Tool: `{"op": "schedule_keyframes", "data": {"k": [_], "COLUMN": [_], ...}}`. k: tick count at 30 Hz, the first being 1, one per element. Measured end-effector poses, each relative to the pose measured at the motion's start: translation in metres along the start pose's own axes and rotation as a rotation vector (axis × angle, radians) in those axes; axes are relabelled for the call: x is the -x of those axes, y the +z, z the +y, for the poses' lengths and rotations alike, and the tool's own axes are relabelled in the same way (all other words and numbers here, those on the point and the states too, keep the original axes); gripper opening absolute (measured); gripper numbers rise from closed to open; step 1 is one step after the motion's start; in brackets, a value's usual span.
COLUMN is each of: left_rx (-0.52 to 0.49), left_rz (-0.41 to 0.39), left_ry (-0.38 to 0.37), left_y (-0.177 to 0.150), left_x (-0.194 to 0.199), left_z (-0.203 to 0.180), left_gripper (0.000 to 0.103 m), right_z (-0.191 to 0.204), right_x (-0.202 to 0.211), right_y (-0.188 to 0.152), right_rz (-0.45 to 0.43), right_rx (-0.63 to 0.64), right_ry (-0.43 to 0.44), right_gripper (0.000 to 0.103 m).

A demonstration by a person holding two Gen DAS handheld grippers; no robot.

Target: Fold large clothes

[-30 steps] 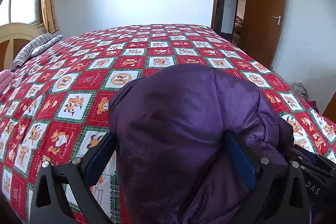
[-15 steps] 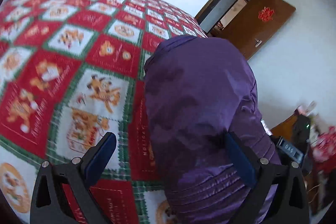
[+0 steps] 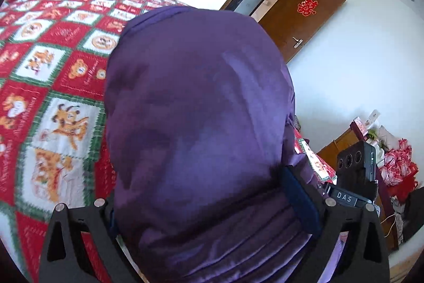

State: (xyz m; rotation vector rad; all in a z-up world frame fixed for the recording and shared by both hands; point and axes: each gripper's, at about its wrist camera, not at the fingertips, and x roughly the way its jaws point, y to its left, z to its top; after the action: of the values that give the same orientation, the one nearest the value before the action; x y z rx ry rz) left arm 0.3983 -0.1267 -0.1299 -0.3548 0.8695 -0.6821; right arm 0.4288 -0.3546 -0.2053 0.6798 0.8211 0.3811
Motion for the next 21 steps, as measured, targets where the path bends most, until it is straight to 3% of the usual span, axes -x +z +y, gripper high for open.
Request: {"op": "schedule_keyframes", "data": {"k": [5,11,21], "left_rx": [-0.072,-0.145,0.011], "left_rz": [-0.048,-0.114,-0.196], "left_ry": [0.11,0.287,0.53], "left_y": [-0.006,-0.019,-0.043], "left_x": [0.053,0.137,0.258], "left_z": [-0.014,-0.006,0.081], "left_gripper": [0.1,0.1,0.1], "right_z": [0.047,0.112,0.264], "right_x": [-0.006,-0.04,-0.149], "right_y": [-0.024,-0.054,-0.112], "right_rz": [0.02,0.101,0.316], "right_rx": [0.054,0.086,0.274], "right_ry": [0.044,0.199,0.324], "right_gripper": [0.031,0.031,0.031]}}
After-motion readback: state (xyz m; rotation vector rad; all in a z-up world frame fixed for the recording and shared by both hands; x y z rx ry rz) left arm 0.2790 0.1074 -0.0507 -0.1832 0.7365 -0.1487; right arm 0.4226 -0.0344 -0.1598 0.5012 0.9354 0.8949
